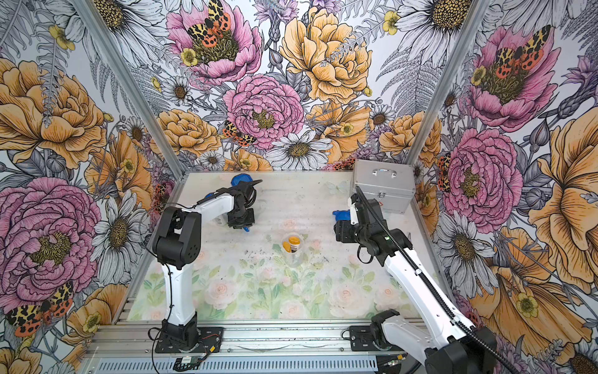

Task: Pack away toiletry kits
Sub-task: Pick up the toiletry item from the center of the board.

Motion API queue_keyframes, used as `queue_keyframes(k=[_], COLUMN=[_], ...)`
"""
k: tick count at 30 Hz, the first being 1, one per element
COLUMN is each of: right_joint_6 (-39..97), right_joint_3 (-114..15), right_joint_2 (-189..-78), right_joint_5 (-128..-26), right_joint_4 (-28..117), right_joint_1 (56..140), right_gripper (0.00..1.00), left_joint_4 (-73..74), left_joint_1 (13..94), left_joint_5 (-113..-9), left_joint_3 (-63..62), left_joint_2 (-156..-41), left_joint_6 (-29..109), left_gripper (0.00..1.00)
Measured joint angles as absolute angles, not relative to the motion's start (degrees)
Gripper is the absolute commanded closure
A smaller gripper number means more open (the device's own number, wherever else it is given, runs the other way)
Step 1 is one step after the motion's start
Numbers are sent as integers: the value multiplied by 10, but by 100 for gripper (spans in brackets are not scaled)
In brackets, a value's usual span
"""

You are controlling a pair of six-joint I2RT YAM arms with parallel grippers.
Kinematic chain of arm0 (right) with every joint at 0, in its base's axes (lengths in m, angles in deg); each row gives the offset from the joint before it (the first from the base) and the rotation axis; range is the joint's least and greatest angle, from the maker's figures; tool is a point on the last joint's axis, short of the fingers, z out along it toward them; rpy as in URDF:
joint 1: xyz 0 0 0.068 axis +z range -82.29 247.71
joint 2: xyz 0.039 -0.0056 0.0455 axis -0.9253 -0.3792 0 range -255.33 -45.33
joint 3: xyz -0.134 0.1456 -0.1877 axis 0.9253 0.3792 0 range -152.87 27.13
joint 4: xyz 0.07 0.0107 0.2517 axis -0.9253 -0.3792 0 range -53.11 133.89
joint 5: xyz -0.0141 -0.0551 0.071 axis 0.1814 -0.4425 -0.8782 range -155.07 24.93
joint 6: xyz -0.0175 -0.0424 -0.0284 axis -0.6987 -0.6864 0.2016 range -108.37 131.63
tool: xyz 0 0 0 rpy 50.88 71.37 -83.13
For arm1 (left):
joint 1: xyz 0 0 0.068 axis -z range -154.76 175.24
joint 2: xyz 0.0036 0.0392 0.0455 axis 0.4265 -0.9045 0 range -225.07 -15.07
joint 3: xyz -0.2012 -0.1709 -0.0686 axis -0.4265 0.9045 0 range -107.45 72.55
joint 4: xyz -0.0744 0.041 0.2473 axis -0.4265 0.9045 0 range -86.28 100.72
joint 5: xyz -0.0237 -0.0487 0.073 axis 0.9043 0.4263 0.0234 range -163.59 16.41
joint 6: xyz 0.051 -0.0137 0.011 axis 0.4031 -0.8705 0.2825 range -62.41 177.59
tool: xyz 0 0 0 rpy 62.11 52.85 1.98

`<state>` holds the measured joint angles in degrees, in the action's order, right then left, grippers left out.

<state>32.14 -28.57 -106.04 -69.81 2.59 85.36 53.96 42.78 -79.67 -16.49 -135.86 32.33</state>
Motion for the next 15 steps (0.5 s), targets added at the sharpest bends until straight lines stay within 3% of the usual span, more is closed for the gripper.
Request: queue_keyframes(k=[6, 15], right_joint_6=[336, 366], right_joint_3=[-284, -310], right_joint_2=[-1060, -1113], right_joint_5=[-723, -861], right_joint_4=[25, 24], right_joint_1=[853, 846], right_gripper=[26, 24], left_joint_4=[528, 540], left_joint_1=[441, 525], left_joint_5=[-800, -786], left_joint_3=[-147, -71], left_joint_2=[-1347, -1226], left_joint_6=[325, 373], left_gripper=[94, 100])
